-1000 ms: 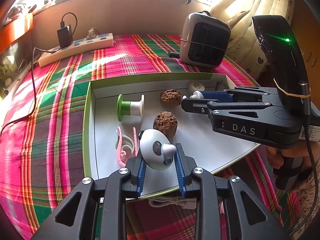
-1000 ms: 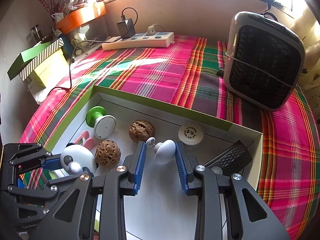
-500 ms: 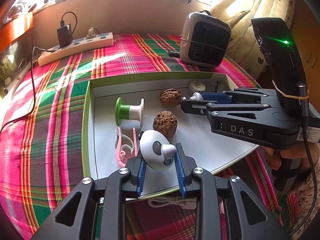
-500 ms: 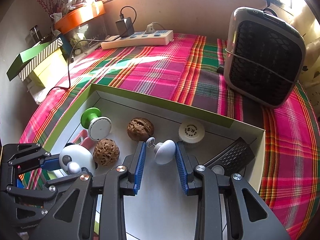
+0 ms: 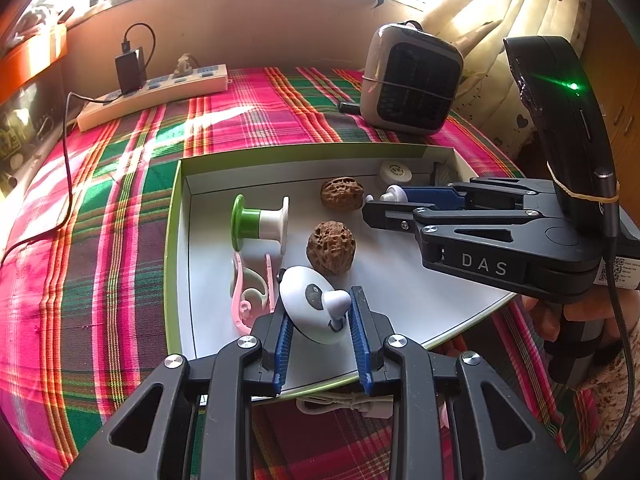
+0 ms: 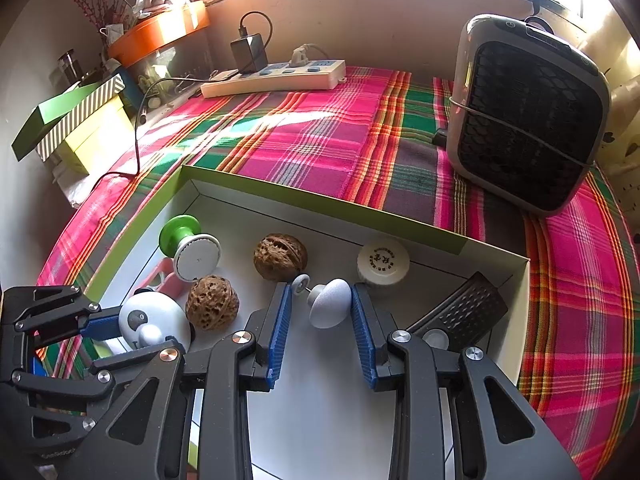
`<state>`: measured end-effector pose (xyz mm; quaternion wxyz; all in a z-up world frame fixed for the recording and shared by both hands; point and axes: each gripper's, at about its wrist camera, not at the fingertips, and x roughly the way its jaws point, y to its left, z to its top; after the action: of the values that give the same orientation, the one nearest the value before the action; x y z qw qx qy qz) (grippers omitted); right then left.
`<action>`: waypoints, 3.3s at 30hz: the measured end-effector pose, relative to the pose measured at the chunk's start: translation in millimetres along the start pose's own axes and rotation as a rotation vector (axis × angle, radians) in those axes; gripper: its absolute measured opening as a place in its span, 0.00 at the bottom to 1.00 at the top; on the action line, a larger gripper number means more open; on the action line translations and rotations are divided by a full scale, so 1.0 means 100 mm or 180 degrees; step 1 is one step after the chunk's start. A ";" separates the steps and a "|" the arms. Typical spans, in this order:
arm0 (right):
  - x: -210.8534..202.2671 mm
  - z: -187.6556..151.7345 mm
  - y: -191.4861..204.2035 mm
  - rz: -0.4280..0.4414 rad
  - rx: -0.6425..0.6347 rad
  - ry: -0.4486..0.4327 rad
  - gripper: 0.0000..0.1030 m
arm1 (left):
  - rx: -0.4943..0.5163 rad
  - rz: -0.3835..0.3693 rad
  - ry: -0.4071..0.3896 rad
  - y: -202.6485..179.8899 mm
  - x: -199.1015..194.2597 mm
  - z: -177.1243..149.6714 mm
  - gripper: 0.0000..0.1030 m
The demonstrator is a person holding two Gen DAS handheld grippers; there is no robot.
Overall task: Organize objects
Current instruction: 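Open both grippers to drop the face-shaped object and egg knob into the box, then withdraw both tools from the box toward the pink clip and white USB cable, then grasp the pink plastic clip with the right gripper while the left gripper approaches the cable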
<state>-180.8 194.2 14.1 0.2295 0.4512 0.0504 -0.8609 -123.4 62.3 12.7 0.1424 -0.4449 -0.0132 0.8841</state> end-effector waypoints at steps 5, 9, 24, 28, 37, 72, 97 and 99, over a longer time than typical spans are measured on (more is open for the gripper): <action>-0.01 -0.01 -0.01 0.0000 0.0021 -0.0008 0.38 | 0.0004 -0.0003 -0.0011 0.00 -0.01 -0.01 0.25; -0.03 -0.03 0.00 0.0004 0.0036 -0.0014 0.41 | 0.0010 -0.0007 -0.0016 0.00 -0.02 -0.01 0.28; -0.14 -0.10 0.05 -0.0027 0.0069 -0.0067 0.45 | 0.0035 0.0051 -0.0070 -0.03 -0.13 -0.04 0.39; -0.19 -0.12 0.06 -0.0042 0.0091 -0.0098 0.45 | 0.0046 0.0044 -0.0094 -0.05 -0.18 -0.06 0.40; -0.33 -0.20 0.08 -0.0084 0.0154 -0.0169 0.50 | 0.0047 0.0008 -0.0174 -0.09 -0.35 -0.12 0.42; -0.78 -1.00 0.73 -0.0183 0.0386 -0.0366 0.50 | -0.0432 -0.0054 -0.0259 0.30 -0.77 -0.73 0.42; -0.77 -1.06 0.64 -0.0714 0.0608 -0.0165 0.59 | -0.0311 -0.0239 -0.0143 0.34 -0.56 -0.67 0.42; -0.75 -1.04 0.65 -0.0708 0.0598 -0.0156 0.59 | -0.0308 -0.0272 -0.0127 0.32 -0.53 -0.65 0.42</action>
<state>-37.2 193.3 20.2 0.0906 0.4412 0.0137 -0.8927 -49.6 10.7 9.9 0.1580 -0.4326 -0.0778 0.8842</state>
